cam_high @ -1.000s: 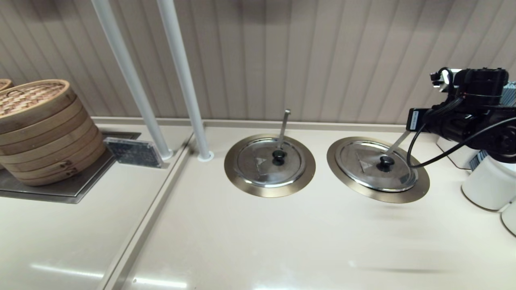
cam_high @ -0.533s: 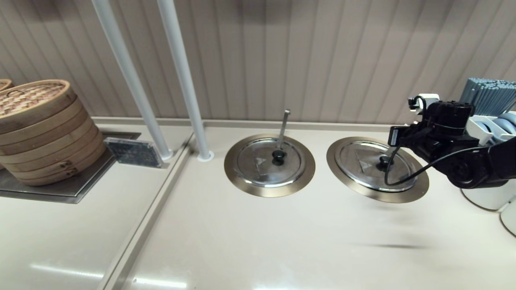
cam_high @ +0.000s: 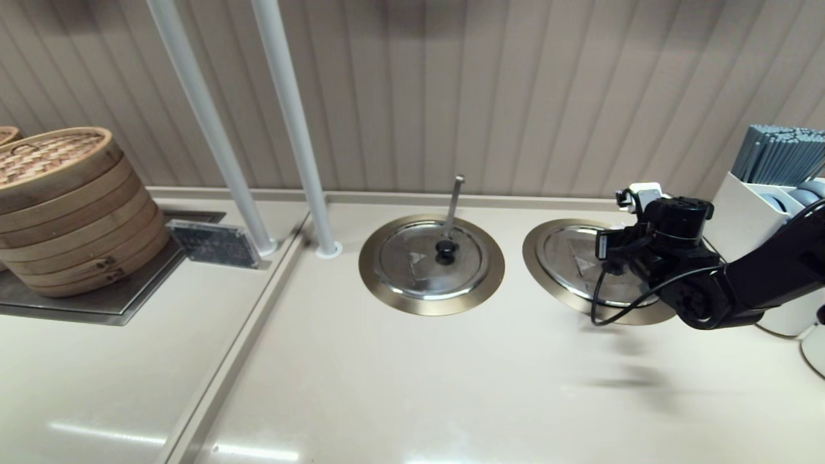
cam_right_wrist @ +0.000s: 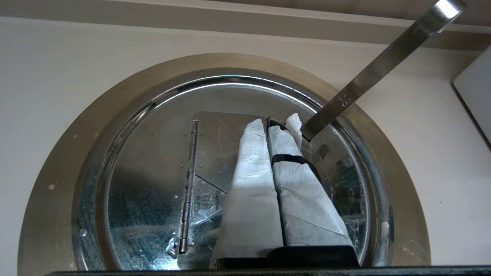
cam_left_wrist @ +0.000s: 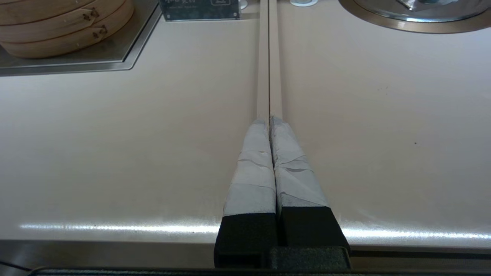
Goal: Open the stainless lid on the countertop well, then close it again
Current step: Open the lid
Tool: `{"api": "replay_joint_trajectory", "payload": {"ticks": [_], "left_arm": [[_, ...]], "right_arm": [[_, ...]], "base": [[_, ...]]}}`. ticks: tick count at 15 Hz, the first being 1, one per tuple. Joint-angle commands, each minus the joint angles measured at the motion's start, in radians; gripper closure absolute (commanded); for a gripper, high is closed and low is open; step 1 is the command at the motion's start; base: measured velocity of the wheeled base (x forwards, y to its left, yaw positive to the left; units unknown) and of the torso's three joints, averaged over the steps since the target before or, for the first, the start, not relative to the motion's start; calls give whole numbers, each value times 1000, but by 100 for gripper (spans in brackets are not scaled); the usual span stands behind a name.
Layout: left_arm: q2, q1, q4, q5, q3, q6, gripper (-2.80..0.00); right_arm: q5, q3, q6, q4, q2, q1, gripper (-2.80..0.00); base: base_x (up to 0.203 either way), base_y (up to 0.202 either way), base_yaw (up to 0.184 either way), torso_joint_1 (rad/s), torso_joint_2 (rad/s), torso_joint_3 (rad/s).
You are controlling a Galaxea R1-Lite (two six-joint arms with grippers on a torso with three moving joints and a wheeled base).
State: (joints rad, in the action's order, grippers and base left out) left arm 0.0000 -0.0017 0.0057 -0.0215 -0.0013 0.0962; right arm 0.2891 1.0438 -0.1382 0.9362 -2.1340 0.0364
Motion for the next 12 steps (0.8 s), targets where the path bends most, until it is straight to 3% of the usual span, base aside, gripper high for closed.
{"api": "replay_joint_trajectory", "payload": {"ticks": [1, 4, 5, 7, 10, 12], "left_arm": [[0, 0, 0, 0, 0, 0, 0], [0, 0, 0, 0, 0, 0, 0], [0, 0, 0, 0, 0, 0, 0], [0, 0, 0, 0, 0, 0, 0], [0, 0, 0, 0, 0, 0, 0], [0, 0, 0, 1, 0, 0, 0]], "right_arm": [[4, -11, 1, -2, 5, 2, 0], [2, -76, 5, 2, 31, -5, 0], [0, -100, 15, 6, 45, -12, -280], [-11, -124, 81, 6, 55, -33, -280], [-24, -127, 110, 23, 42, -68, -280], [-75, -139, 143, 87, 29, -74, -280]], "base": [[0, 0, 0, 0, 0, 0], [0, 0, 0, 0, 0, 0], [0, 0, 0, 0, 0, 0], [0, 0, 0, 0, 0, 0], [0, 0, 0, 0, 0, 0], [0, 0, 0, 0, 0, 0]]}}
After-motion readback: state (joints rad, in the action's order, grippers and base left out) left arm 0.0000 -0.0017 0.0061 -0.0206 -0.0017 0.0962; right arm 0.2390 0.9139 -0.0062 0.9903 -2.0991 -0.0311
